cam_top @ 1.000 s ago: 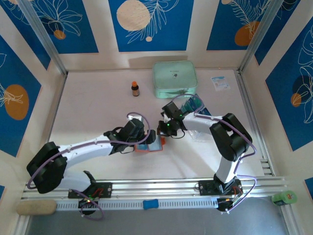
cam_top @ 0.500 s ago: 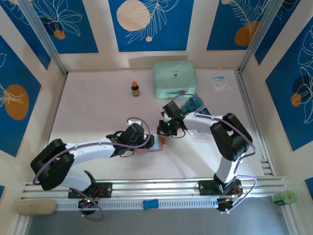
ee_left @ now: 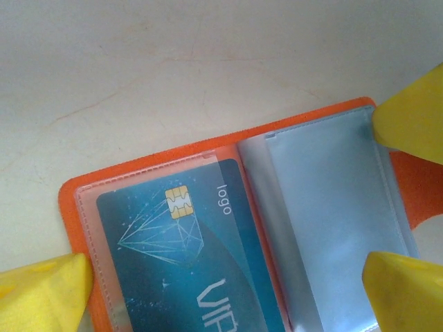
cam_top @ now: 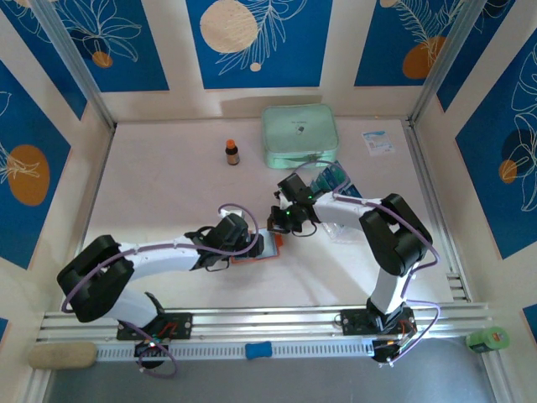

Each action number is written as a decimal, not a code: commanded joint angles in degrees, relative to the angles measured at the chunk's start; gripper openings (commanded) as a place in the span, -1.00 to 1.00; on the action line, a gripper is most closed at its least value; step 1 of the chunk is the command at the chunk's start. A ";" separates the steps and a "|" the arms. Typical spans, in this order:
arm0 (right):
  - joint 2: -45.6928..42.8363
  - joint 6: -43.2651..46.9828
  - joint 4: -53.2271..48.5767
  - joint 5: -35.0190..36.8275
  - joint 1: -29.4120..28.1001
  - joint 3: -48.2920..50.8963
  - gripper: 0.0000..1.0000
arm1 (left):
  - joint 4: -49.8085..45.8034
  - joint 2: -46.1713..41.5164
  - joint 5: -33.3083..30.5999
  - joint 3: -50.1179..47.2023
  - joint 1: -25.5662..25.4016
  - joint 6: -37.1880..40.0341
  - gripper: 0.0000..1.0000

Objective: Put the credit cards into the card holder
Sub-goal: Flip over the card slot on the card holder.

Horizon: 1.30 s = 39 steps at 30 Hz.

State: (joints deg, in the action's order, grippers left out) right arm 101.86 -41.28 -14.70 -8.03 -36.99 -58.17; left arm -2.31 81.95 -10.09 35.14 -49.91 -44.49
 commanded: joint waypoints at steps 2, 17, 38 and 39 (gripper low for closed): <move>1.23 1.20 -0.59 -1.90 -0.54 -1.15 -0.97 | 0.05 0.84 -0.89 -0.54 -0.56 1.33 0.99; 3.77 0.23 0.27 -3.04 -2.59 -0.79 -0.99 | -2.09 2.01 -3.01 -0.23 -0.54 3.17 0.99; -0.65 -1.13 -0.34 -2.14 -1.81 -0.56 -1.00 | -2.68 2.07 -3.49 -0.16 -0.54 3.88 0.99; -1.38 -1.34 -0.58 -1.59 -1.77 -0.39 -1.00 | -2.68 2.02 -3.45 -0.07 -0.56 3.88 0.99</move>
State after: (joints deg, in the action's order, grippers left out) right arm 103.90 -42.00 -13.41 -10.26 -39.20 -58.19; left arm -2.61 83.85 -12.47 35.11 -50.06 -41.50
